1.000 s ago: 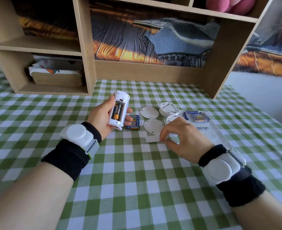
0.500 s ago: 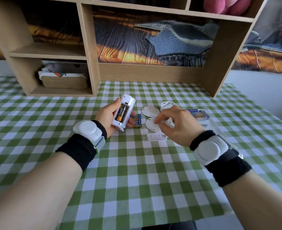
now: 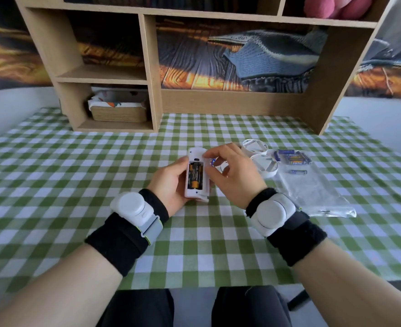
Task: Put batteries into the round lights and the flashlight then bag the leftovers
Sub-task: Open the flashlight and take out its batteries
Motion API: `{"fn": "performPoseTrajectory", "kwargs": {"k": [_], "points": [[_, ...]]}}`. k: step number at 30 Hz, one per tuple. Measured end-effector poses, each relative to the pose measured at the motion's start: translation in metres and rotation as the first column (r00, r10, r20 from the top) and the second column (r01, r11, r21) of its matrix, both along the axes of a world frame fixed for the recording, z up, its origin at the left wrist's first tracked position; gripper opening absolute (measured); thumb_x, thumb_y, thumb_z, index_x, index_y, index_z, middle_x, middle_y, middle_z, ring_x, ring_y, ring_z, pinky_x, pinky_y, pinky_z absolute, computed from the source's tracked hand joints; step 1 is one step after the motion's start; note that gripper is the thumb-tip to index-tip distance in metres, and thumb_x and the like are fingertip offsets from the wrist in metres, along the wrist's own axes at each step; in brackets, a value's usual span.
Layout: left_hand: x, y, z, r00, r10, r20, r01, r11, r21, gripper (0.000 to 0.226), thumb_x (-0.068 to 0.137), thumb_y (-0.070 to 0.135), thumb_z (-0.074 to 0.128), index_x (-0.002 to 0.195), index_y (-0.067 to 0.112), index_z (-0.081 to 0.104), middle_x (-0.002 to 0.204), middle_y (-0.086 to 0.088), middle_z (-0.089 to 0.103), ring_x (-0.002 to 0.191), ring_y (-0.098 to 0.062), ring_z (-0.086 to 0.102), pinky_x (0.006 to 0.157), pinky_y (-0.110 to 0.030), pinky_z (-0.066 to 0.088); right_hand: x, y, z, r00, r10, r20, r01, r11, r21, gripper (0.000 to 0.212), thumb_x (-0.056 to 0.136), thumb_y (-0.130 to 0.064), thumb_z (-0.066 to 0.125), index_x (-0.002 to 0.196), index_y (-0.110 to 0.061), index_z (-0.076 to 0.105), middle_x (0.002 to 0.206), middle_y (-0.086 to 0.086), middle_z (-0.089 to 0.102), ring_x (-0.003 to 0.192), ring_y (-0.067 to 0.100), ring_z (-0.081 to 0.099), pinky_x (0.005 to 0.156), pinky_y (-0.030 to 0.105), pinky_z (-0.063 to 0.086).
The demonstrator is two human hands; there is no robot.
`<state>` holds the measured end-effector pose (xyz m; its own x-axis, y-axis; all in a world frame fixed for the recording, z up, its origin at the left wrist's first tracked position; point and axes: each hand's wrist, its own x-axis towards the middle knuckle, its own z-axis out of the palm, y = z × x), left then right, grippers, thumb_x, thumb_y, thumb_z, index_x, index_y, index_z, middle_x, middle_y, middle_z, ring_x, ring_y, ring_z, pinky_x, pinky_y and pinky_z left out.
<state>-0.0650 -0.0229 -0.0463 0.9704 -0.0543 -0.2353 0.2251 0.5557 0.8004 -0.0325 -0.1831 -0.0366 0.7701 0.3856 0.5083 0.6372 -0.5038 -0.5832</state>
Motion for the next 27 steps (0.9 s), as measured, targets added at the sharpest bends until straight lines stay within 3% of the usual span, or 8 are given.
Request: {"fn": "performPoseTrajectory", "kwargs": {"k": [3,8,11,17,20,27], "points": [[-0.003,0.0,-0.001,0.999,0.02,0.038,-0.019,1.0,-0.017,0.036,0.104,0.028,0.04,0.123,0.008,0.062,0.105,-0.015,0.072,0.083,-0.027,0.072,0.063,-0.041,0.059,-0.006,0.004,-0.01,1.0,0.0,0.02,-0.001,0.999,0.047,0.018,0.088,-0.017,0.067,0.106,-0.02,0.067,0.105,-0.01,0.053,0.09,0.0,0.055,0.077,0.009,0.043],[-0.004,0.0,-0.004,0.996,0.051,0.078,-0.055,0.997,0.044,0.035,0.105,0.028,0.039,0.124,0.008,0.062,0.112,-0.018,0.067,0.097,-0.029,0.066,0.077,-0.044,0.056,-0.01,0.007,-0.021,0.994,0.019,0.105,-0.024,0.998,0.052,0.021,0.084,-0.02,0.074,0.104,-0.019,0.069,0.107,-0.005,0.059,0.087,-0.001,0.054,0.075,0.008,0.042],[-0.004,0.002,-0.001,0.993,0.045,0.111,-0.052,0.997,0.058,0.036,0.105,0.03,0.038,0.12,0.009,0.063,0.106,-0.016,0.07,0.092,-0.028,0.068,0.071,-0.041,0.058,-0.009,0.008,-0.02,0.987,0.048,0.153,-0.051,0.999,0.016,0.024,0.083,-0.024,0.077,0.105,-0.018,0.072,0.11,-0.003,0.064,0.097,0.003,0.057,0.082,0.006,0.039],[-0.004,-0.002,0.0,0.991,0.084,0.104,-0.093,0.992,0.088,0.036,0.105,0.031,0.039,0.121,0.008,0.063,0.119,-0.021,0.067,0.101,-0.034,0.065,0.064,-0.036,0.059,-0.009,0.004,-0.02,0.981,0.095,0.168,-0.092,0.995,-0.024,0.027,0.084,-0.028,0.074,0.11,-0.021,0.074,0.113,-0.004,0.064,0.103,0.009,0.058,0.084,0.008,0.041],[-0.005,-0.002,0.0,0.991,0.085,0.108,-0.099,0.987,0.129,0.033,0.104,0.032,0.041,0.115,0.012,0.065,0.114,-0.019,0.069,0.095,-0.034,0.067,0.062,-0.038,0.059,-0.01,0.004,-0.021,0.977,0.119,0.18,-0.112,0.993,-0.047,0.028,0.085,-0.027,0.072,0.112,-0.021,0.073,0.114,-0.001,0.063,0.098,0.009,0.058,0.08,0.007,0.044],[-0.004,-0.003,-0.002,0.988,0.093,0.124,-0.113,0.98,0.164,0.034,0.104,0.034,0.041,0.105,0.012,0.068,0.088,-0.011,0.074,0.071,-0.024,0.071,0.052,-0.034,0.056,-0.01,0.007,-0.023,0.94,0.136,0.313,-0.085,0.982,-0.17,0.028,0.091,-0.03,0.06,0.115,-0.019,0.072,0.114,0.006,0.065,0.087,0.018,0.065,0.075,0.029,0.056]]}}
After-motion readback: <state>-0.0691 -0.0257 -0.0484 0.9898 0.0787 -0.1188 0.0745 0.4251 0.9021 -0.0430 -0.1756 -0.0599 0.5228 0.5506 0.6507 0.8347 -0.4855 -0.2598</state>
